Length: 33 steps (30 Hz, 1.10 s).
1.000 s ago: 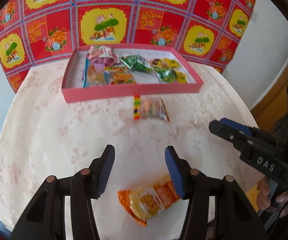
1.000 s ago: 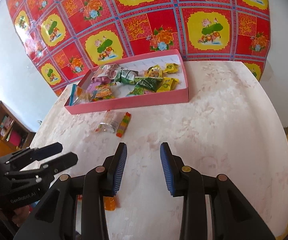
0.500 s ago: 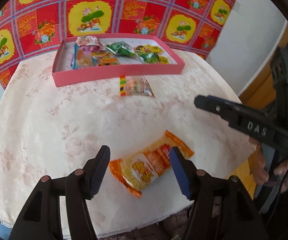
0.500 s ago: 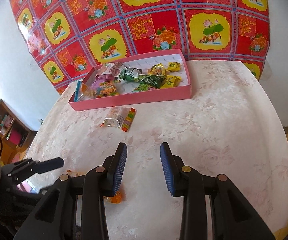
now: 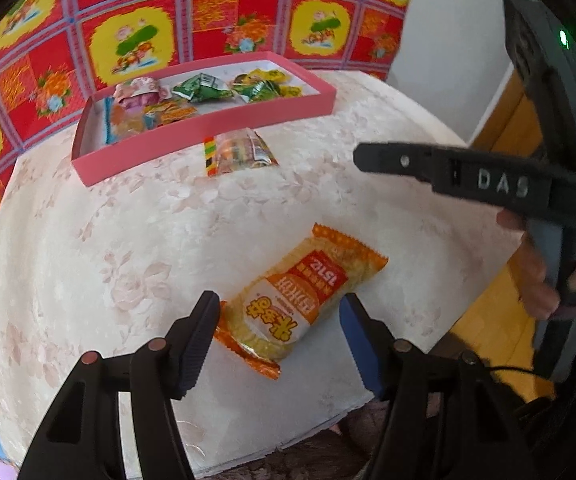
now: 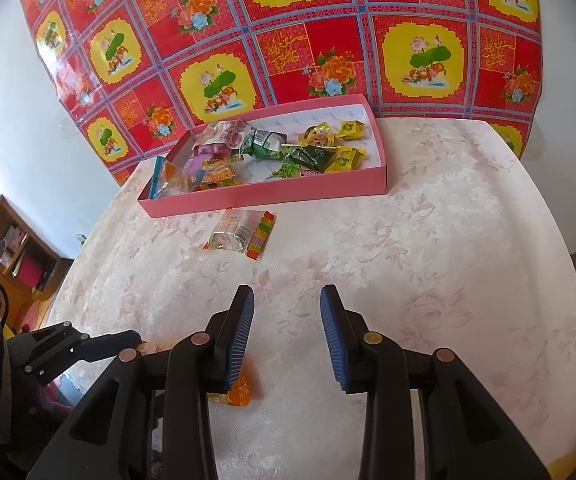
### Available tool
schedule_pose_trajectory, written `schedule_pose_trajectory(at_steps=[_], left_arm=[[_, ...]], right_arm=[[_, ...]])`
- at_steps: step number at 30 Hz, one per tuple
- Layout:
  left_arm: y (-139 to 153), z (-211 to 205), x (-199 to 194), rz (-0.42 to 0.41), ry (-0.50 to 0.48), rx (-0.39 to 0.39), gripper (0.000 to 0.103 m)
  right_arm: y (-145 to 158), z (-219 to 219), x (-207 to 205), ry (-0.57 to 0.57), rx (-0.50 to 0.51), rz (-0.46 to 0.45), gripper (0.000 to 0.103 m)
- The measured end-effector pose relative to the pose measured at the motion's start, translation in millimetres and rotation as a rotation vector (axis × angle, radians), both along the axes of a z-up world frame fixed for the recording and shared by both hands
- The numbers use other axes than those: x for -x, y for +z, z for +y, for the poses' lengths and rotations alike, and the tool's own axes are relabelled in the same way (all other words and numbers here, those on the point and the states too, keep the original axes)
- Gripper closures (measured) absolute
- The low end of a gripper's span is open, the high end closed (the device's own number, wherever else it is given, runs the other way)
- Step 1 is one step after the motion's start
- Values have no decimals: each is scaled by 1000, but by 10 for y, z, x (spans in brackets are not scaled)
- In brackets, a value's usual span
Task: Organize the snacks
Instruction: 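Grasp the orange cracker bag with the left gripper, then grasp the rainbow-striped candy bag with the right gripper while the left holds the cracker bag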
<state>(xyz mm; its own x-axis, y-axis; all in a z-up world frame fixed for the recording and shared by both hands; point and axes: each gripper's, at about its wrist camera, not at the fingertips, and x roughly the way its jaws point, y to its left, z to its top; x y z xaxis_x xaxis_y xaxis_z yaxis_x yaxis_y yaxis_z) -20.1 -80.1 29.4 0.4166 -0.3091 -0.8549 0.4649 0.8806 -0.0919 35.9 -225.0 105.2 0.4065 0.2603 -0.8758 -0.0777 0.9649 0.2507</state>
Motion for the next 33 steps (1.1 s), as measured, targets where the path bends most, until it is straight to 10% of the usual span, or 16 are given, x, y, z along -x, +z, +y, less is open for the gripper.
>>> schedule_pose_trajectory(at_steps=[14,20,33], left_arm=[[-108,-92,-193,13,35,-23,38],[-95,9,-246,7,86,-8,63],[-71,461,-471,31,280,44,64]], right_arm=[[-53,-25,-15,-6,-4,17,67],[-85,-6,-27,-1,-3,26,67],[-151,138,-134,35,6,37,67]])
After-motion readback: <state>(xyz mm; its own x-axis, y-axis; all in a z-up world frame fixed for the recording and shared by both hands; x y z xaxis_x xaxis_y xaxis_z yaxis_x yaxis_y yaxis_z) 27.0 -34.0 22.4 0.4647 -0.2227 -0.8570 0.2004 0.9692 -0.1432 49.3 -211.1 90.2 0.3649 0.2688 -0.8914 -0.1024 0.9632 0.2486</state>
